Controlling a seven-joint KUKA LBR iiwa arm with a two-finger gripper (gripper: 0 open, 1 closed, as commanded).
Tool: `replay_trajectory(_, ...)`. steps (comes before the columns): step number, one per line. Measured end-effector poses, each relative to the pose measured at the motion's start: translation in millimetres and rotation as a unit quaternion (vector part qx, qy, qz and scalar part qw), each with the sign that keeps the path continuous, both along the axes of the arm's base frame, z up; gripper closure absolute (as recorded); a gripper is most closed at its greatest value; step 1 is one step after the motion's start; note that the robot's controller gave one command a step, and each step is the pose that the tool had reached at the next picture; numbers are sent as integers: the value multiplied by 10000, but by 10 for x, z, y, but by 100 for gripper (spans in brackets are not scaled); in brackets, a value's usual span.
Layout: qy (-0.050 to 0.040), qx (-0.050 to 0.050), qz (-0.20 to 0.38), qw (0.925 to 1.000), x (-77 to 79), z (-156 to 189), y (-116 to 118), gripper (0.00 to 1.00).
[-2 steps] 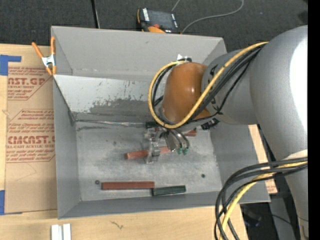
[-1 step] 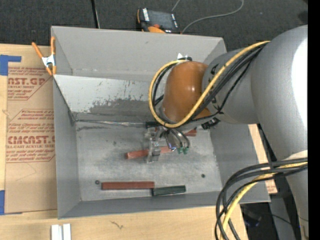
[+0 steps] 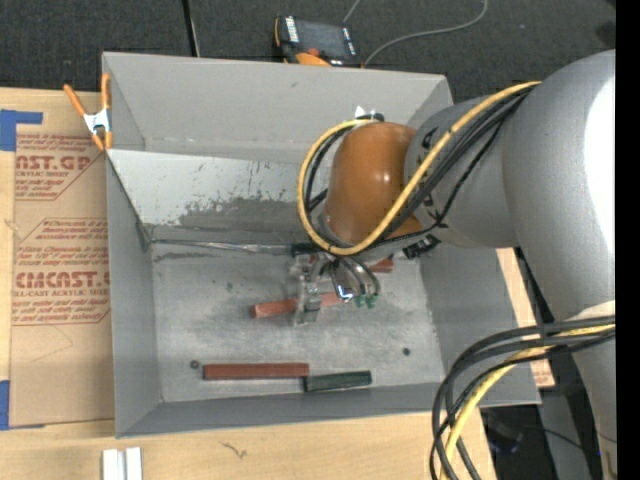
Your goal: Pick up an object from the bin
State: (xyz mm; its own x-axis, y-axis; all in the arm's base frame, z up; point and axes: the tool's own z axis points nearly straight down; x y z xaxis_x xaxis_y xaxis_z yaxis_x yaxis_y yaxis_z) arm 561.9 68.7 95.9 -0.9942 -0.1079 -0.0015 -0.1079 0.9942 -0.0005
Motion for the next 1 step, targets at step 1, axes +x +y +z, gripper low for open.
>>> replay_trajectory(1,1,0,1,10000,2,7,2,100)
